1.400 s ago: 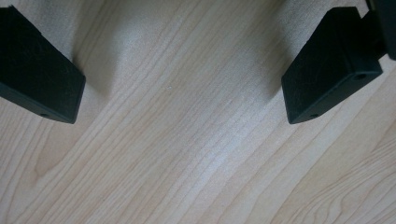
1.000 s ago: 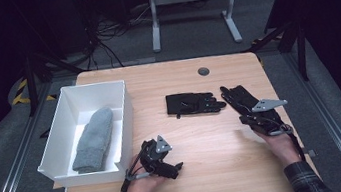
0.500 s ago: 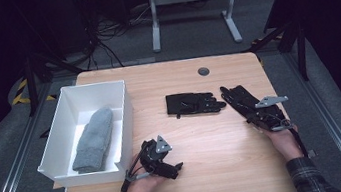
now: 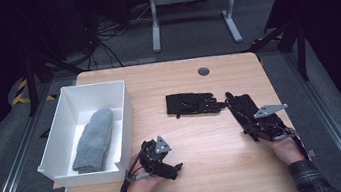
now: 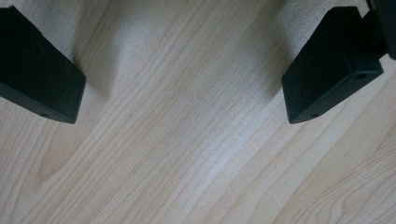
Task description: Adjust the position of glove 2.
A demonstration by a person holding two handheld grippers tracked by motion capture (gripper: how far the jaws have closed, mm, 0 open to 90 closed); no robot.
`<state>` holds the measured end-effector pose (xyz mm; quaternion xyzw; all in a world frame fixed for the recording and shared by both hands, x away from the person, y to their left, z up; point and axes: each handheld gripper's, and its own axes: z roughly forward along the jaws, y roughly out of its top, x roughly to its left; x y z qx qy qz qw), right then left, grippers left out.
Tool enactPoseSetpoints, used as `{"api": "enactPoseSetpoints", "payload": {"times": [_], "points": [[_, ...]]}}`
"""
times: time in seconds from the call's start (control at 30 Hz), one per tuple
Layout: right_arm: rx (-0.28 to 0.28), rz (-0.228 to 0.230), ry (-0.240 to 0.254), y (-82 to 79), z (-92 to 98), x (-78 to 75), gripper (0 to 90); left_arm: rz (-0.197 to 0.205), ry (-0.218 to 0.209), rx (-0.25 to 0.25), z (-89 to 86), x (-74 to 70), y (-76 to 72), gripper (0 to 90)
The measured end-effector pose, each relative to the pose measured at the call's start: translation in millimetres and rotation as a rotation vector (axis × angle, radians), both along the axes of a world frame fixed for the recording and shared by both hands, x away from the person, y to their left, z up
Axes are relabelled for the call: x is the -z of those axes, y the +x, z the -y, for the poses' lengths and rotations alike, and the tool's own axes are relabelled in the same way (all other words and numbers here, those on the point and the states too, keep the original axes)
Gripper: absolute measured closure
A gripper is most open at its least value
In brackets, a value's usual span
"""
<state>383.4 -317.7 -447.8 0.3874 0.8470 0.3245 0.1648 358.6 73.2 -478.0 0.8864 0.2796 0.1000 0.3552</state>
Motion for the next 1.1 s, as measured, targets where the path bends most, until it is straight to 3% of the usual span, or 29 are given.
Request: {"api": "enactPoseSetpoints", "payload": {"times": [0.33,0.63,0.73,0.87,0.97,1.1], "points": [[-0.125,-0.048,0.023,-22.8,-23.2,0.8,90.0,-0.001,0.001,0.004,-0.4,-0.1,-0.5,0.1],[-0.225,-0.06,0.026,-38.3,-42.8,0.3,90.0,0.001,0.001,0.011,-1.7,0.1,-1.6,0.1],[-0.216,-0.019,0.048,-37.2,-40.9,-5.7,90.0,0.001,0.001,0.011,-1.7,0.1,-1.6,0.1],[-0.172,0.014,0.037,-23.0,-31.3,-8.1,90.0,0.002,0.001,0.012,-1.7,0.1,-1.4,0.1],[-0.157,0.009,0.033,-16.5,-28.4,-5.4,90.0,0.002,0.002,0.012,-1.7,0.1,-1.4,0.1],[-0.158,-0.033,0.018,-9.8,-28.9,3.4,90.0,0.003,0.0,0.013,-1.8,0.2,-1.5,0.1]]}}
